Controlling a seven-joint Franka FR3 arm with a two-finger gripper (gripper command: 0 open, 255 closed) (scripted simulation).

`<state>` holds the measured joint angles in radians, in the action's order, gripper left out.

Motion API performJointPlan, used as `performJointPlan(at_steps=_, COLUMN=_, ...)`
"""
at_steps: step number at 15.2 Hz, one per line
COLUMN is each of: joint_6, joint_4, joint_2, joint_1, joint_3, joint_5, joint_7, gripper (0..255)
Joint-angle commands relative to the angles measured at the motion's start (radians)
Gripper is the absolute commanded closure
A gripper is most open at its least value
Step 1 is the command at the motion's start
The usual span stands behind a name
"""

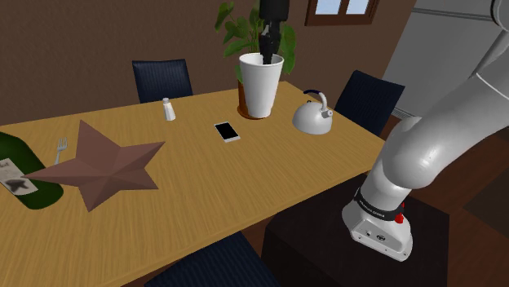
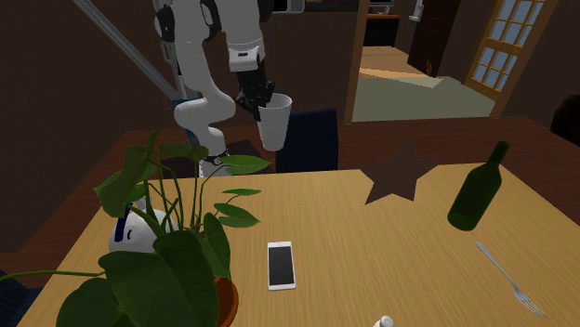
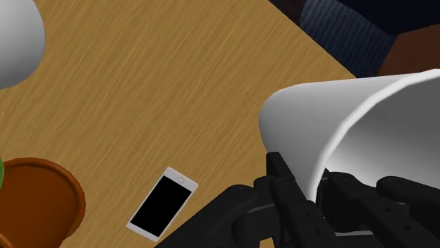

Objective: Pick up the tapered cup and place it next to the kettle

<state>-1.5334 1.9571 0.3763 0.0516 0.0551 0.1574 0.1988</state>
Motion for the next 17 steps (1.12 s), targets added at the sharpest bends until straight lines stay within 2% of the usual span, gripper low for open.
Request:
performJointPlan(at_steps=1, joint_6=0.013, joint_4=0.05, joint_2=0.058, joint_1=-0.013, joint_3=-0.029, joint_5=-0.01, joint_7=0.04, gripper=255)
performJointPlan(at_steps=9, joint_6=0.08, joint_4=0.18, joint_2=0.236, joint_1=-0.069, joint_3=-0.15, joint_5=-0.085, joint_7=0.193, gripper=255)
performJointPlan(at_steps=17, joint_6=0.154, joint_4=0.237, joint_2=0.36, joint_1=-0.13, joint_3=-0.288, joint_5=-0.201, joint_7=0.358, gripper=255)
